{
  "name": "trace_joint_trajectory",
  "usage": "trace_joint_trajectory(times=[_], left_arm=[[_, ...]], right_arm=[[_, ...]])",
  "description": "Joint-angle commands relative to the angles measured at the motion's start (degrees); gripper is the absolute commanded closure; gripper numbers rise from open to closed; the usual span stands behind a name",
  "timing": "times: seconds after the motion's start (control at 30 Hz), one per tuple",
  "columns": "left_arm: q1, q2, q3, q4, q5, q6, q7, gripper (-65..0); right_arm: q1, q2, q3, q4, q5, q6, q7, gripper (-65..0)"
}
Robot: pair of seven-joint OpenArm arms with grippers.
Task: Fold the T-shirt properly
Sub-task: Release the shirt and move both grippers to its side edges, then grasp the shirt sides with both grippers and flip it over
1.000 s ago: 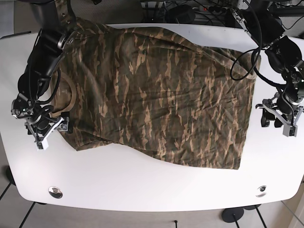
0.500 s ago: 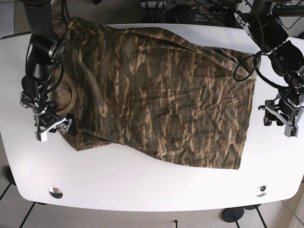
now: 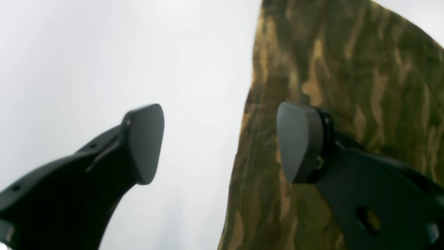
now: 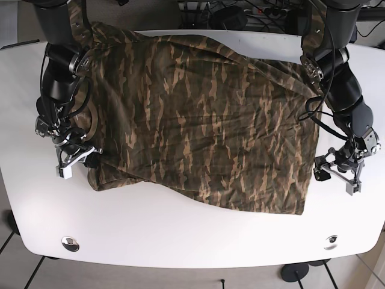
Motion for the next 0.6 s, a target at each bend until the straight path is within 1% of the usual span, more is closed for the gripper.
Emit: trace_joint_trajectory(times=[0.03,0.07,0.17,0.2,0.47,0.5,0.53,0.57,0.6], left_arm=[[-3.3,-0.9,2.2,-3.0,-1.1,-0.2,-3.0,-48.6],[-3.9,-0.9,3.6,-5.8,-1.1,-0.2,-3.8,-48.5],[-3.9,0.0,4.0,-9.3,-1.2,-0.3,-3.9,-48.5],[-3.7,1.8,4.0,-9.8,-1.2,-0.3,-3.7,-48.5],[-2.1,5.9,4.0,-10.2,-1.1,-0.4,-3.5,-47.6],[-2.1,6.0,4.0,-10.2,-1.1,-0.4,-3.5,-44.3],[-2.3,6.0,4.0,-10.2,-1.1,-0.4,-3.8,-38.2],[-2.5,6.0,4.0,-10.2,-1.1,-0.4,-4.0,-28.9],[-2.5,6.0,4.0,-10.2,-1.1,-0.4,-4.1,-12.2]], right_arm=[[1.2,0.6,0.0,0.4,-0.7,0.32,-0.6,-2.5],[1.2,0.6,0.0,0.4,-0.7,0.32,-0.6,-2.5],[1.2,0.6,0.2,0.4,-0.6,0.32,-0.6,-2.5],[1.2,0.6,0.2,0.4,-0.4,0.32,-0.6,-2.5],[1.3,0.3,0.2,0.4,-0.2,0.32,-0.6,-2.5],[1.3,0.3,0.2,0.4,-0.2,0.32,-0.6,-2.5],[1.2,0.2,0.2,0.4,-0.2,0.32,-0.6,-2.5],[1.1,0.2,0.2,0.5,-0.2,0.32,-0.6,-2.5],[1.0,0.2,0.3,0.5,-0.1,0.32,-0.6,-2.5]])
